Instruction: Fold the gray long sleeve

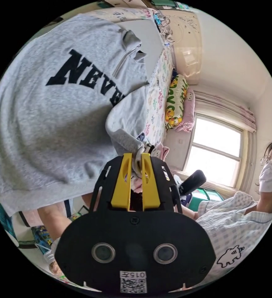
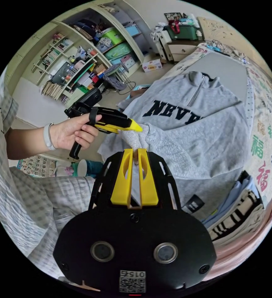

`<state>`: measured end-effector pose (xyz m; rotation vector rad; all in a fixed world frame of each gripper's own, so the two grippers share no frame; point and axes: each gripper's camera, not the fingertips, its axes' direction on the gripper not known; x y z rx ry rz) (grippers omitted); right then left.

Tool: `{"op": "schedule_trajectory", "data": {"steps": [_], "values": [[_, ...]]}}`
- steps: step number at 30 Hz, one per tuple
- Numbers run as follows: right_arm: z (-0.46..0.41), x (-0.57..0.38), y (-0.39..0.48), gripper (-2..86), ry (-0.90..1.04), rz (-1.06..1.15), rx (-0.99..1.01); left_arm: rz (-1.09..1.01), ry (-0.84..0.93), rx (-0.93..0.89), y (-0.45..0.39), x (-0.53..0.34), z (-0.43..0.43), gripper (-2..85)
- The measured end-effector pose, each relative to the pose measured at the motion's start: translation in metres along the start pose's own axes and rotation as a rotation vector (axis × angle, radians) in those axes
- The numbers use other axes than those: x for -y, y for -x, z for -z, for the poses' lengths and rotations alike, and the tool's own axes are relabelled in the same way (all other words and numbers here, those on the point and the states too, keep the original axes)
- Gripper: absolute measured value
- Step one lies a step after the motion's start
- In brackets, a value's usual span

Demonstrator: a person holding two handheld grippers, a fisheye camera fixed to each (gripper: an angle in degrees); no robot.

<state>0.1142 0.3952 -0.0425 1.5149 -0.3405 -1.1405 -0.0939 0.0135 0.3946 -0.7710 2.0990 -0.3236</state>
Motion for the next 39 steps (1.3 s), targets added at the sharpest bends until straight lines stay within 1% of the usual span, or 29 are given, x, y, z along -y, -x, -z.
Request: {"op": "schedule_trajectory", "data": {"steps": [2, 4, 7, 10, 12, 14, 17, 19, 22, 25, 30, 32, 36, 39], "values": [[-0.035, 0.005, 0.012, 3.9, 0.075, -0.017, 0.007, 0.047, 0.047, 0.019, 0.04, -0.011, 0.01, 5.5], [-0.055, 0.005, 0.017, 4.4, 0.097, -0.039, -0.029, 0.062, 0.074, 0.022, 0.067, -0.016, 0.012, 5.7], [-0.08, 0.004, 0.002, 5.2, 0.181, -0.185, -0.039, 0.062, 0.126, 0.056, 0.099, -0.022, 0.009, 5.8], [-0.069, -0.008, -0.031, 5.8, 0.141, -0.343, -0.012, 0.037, 0.148, 0.114, 0.111, -0.025, 0.016, 6.6], [-0.053, -0.018, -0.059, 6.5, 0.097, -0.451, -0.034, 0.027, 0.135, 0.153, 0.112, -0.023, 0.024, 7.3], [-0.023, -0.032, -0.104, 6.7, -0.012, -0.613, -0.074, -0.027, 0.097, 0.229, 0.098, -0.011, 0.028, 8.3], [0.01, -0.044, -0.166, 7.2, -0.164, -0.763, -0.06, -0.145, 0.048, 0.318, 0.061, 0.025, 0.013, 10.2], [0.023, -0.043, -0.203, 7.3, -0.225, -0.82, -0.058, -0.194, 0.035, 0.334, 0.037, 0.054, -0.01, 11.5], [0.032, -0.034, -0.257, 8.0, -0.293, -0.882, -0.075, -0.266, 0.013, 0.31, -0.006, 0.108, -0.058, 12.3], [0.029, -0.022, -0.307, 9.4, -0.279, -0.984, -0.07, -0.327, -0.022, 0.381, -0.049, 0.164, -0.111, 12.4], [0.022, -0.002, -0.372, 9.5, -0.278, -1.039, -0.003, -0.308, -0.059, 0.41, -0.098, 0.249, -0.187, 13.1], [0.017, 0.002, -0.398, 9.2, -0.278, -1.064, 0.031, -0.314, -0.089, 0.458, -0.12, 0.28, -0.219, 13.3], [0.012, 0.002, -0.428, 8.8, -0.279, -1.112, 0.052, -0.294, -0.083, 0.53, -0.135, 0.317, -0.266, 13.9], [0.012, 0.001, -0.444, 8.3, -0.314, -1.123, 0.076, -0.305, -0.051, 0.579, -0.141, 0.34, -0.301, 12.5]]}}
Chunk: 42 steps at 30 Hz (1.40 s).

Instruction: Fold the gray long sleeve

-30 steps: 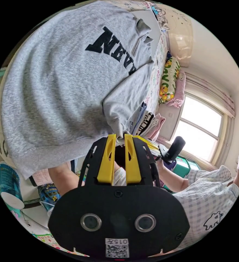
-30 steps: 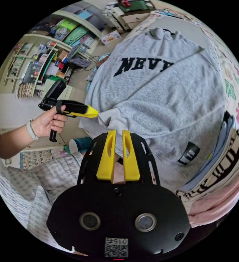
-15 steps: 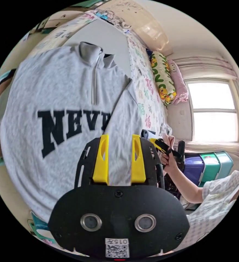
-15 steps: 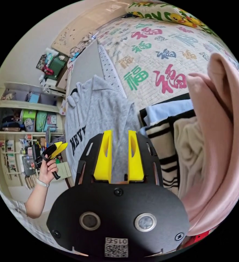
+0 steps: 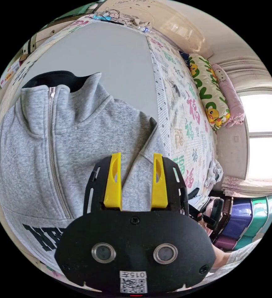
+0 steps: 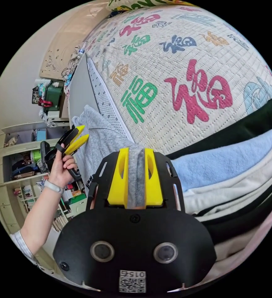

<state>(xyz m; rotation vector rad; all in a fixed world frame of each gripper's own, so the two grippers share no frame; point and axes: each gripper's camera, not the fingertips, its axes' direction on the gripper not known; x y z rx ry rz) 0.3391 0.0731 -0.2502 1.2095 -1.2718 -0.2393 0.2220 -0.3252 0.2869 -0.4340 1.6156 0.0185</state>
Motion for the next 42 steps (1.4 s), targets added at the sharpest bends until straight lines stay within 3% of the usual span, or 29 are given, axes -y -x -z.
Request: {"op": "schedule_trajectory", "data": {"steps": [3, 12, 16, 22, 26, 30, 33, 37, 42], "values": [[-0.001, 0.011, -0.01, 7.6, -0.005, -0.037, 0.001, 0.01, -0.013, 0.089, -0.014, 0.014, -0.003, 8.9], [0.007, 0.033, -0.026, 6.7, 0.013, -0.028, 0.02, -0.13, 0.03, 0.039, -0.058, 0.024, -0.006, 10.7], [0.012, 0.042, -0.034, 4.9, 0.024, -0.013, 0.024, -0.194, 0.089, 0.08, -0.085, 0.037, -0.014, 4.8], [0.022, 0.05, -0.044, 3.8, -0.036, -0.021, -0.01, -0.276, 0.032, 0.081, -0.129, 0.065, -0.002, 1.3], [0.011, 0.064, -0.052, 3.8, -0.02, -0.022, -0.082, -0.312, 0.068, 0.16, -0.139, 0.072, -0.028, 1.8], [0.014, 0.069, -0.057, 4.7, 0.007, 0.035, -0.064, -0.247, 0.033, 0.1, -0.125, 0.062, -0.012, 6.3], [0.033, 0.05, -0.05, 5.0, 0.015, 0.113, 0.007, -0.256, -0.008, 0.049, -0.107, 0.031, 0.025, 9.8], [0.029, -0.015, -0.033, 5.8, 0.203, 0.271, 0.113, -0.215, 0.088, 0.071, -0.057, -0.058, 0.075, 10.8], [-0.025, -0.109, -0.053, 7.3, 0.491, 0.19, 0.087, 0.004, 0.24, 0.127, 0.017, -0.209, 0.115, 11.3]]}}
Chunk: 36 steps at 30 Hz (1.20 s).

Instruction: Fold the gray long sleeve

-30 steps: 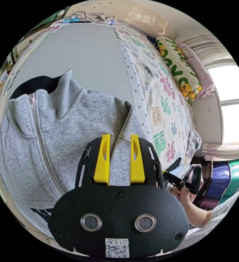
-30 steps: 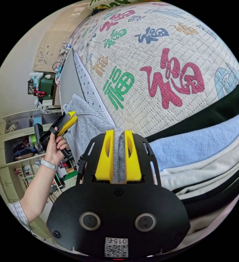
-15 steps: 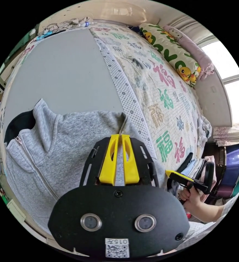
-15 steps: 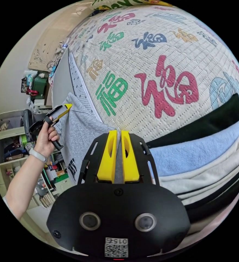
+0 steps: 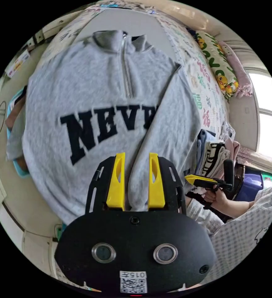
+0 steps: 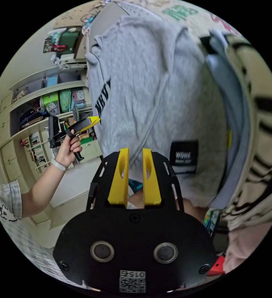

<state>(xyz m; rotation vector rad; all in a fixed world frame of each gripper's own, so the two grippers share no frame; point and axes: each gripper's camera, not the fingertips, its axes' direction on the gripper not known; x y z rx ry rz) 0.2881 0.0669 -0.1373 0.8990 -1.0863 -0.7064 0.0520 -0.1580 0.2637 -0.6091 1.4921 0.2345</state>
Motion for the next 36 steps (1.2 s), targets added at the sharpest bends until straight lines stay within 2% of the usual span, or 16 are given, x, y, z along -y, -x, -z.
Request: {"op": "schedule_trajectory", "data": {"steps": [2, 7, 12, 14, 16, 24, 27, 31, 33, 36], "values": [[-0.04, -0.019, -0.002, 7.9, 0.066, -0.026, 0.0, 0.115, 0.049, -0.009, 0.031, -0.068, -0.014, 11.4], [-0.09, -0.015, 0.004, 12.0, 0.13, -0.034, 0.014, 0.231, 0.0, -0.183, 0.065, -0.132, -0.036, 11.8], [-0.11, -0.012, 0.006, 11.0, 0.07, -0.104, -0.061, 0.11, 0.04, -0.207, 0.059, -0.138, -0.062, 10.1], [-0.115, -0.017, 0.006, 9.2, 0.03, -0.126, -0.057, 0.057, 0.026, -0.243, 0.057, -0.141, -0.066, 6.5], [-0.12, -0.02, 0.008, 7.9, 0.014, -0.13, -0.021, 0.049, 0.025, -0.266, 0.057, -0.144, -0.067, 4.0], [-0.143, -0.034, 0.015, 1.5, -0.117, -0.229, -0.148, 0.033, -0.008, -0.278, 0.051, -0.17, -0.059, -0.2], [-0.149, -0.042, 0.016, 2.1, -0.175, -0.237, -0.093, 0.035, -0.02, -0.291, 0.05, -0.176, -0.054, -0.4], [-0.171, -0.033, 0.019, 11.1, -0.181, -0.263, -0.053, 0.04, -0.021, -0.301, 0.049, -0.184, -0.061, -0.5], [-0.186, -0.024, 0.018, 11.2, -0.151, -0.279, -0.076, 0.05, -0.027, -0.309, 0.048, -0.189, -0.066, -0.5], [-0.209, -0.01, 0.009, 6.3, -0.096, -0.301, -0.164, 0.051, -0.028, -0.294, 0.044, -0.196, -0.073, -0.5]]}}
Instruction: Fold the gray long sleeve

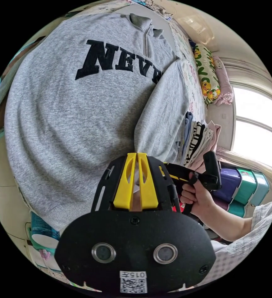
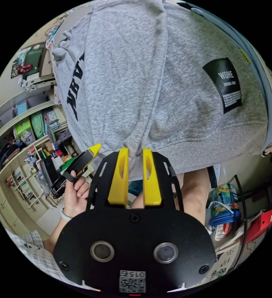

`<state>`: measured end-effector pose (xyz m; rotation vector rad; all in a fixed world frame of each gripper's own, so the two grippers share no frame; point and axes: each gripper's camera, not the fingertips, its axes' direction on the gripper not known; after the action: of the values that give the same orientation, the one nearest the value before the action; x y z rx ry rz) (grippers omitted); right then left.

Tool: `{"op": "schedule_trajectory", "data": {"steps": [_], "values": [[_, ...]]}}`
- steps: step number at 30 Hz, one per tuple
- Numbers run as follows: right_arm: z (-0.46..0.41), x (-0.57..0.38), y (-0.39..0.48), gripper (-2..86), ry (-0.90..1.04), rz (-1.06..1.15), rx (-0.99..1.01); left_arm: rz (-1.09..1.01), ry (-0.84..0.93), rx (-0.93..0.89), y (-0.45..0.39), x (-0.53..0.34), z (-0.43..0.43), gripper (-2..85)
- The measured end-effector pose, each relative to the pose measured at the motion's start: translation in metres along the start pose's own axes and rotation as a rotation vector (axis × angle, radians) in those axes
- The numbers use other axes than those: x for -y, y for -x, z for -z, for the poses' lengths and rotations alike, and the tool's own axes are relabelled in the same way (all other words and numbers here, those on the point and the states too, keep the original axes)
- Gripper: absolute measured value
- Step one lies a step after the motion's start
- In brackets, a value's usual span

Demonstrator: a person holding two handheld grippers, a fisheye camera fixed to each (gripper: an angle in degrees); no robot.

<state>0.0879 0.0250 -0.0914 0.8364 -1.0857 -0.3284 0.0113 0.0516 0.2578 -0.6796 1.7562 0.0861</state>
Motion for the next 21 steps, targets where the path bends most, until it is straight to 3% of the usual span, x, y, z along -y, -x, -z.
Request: {"op": "schedule_trajectory", "data": {"steps": [7, 13, 17, 21], "values": [[-0.027, -0.006, -0.007, 0.7, 0.058, 0.056, -0.023, -0.009, 0.049, 0.197, -0.031, -0.008, -0.019, -0.8], [-0.087, -0.019, 0.035, 0.4, 0.031, 0.342, -0.351, 0.075, 0.095, 0.33, -0.045, -0.015, -0.062, -0.4], [-0.126, -0.047, 0.056, 0.4, -0.01, 0.603, -0.541, -0.031, 0.101, 0.488, -0.074, -0.028, -0.087, -0.2], [-0.156, -0.061, 0.064, 0.3, -0.038, 0.7, -0.636, -0.128, 0.064, 0.645, -0.096, -0.049, -0.116, 0.0]]}}
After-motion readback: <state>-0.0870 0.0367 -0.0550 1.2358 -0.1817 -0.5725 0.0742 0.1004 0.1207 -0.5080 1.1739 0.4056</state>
